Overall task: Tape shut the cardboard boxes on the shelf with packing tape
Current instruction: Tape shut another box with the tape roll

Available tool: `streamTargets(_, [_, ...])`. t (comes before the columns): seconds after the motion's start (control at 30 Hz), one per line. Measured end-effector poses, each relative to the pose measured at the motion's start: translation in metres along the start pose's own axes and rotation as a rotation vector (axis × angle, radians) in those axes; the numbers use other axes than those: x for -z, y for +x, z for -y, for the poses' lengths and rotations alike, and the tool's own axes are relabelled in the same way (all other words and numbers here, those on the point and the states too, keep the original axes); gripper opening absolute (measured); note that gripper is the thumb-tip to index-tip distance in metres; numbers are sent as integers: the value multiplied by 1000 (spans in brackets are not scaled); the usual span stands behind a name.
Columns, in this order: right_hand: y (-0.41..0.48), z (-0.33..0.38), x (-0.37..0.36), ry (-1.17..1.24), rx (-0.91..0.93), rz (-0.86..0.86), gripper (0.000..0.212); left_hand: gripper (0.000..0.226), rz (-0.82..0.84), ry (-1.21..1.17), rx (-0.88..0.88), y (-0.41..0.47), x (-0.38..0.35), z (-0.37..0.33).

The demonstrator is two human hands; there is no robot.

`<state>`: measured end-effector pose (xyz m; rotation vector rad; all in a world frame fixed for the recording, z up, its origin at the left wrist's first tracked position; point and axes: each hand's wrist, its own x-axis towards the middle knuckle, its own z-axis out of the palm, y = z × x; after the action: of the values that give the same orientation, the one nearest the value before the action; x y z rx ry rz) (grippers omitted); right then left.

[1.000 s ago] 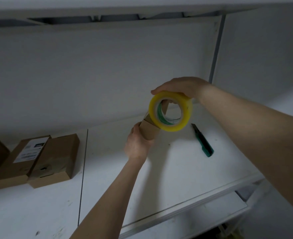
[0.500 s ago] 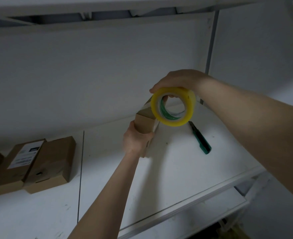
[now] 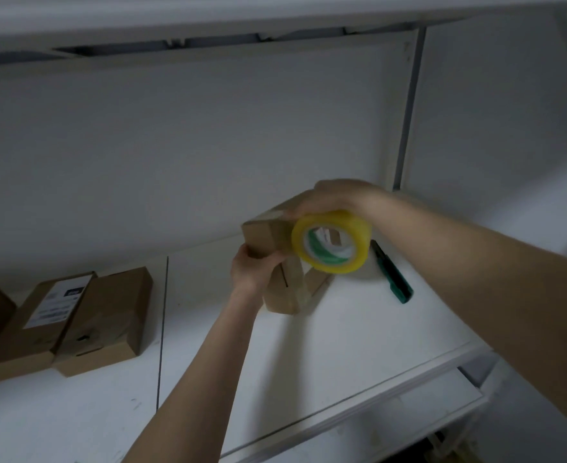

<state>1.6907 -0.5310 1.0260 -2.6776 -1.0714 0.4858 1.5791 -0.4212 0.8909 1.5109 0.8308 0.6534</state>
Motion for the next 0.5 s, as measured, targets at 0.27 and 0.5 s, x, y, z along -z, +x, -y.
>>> streamTargets(0.27, [20,-25,-39,668,31,97,60,43,65,-326,171,-14,15,22])
streamTargets(0.5, [19,-29,-58,449,47,104,46,42,45,-419,215,-15,17,28])
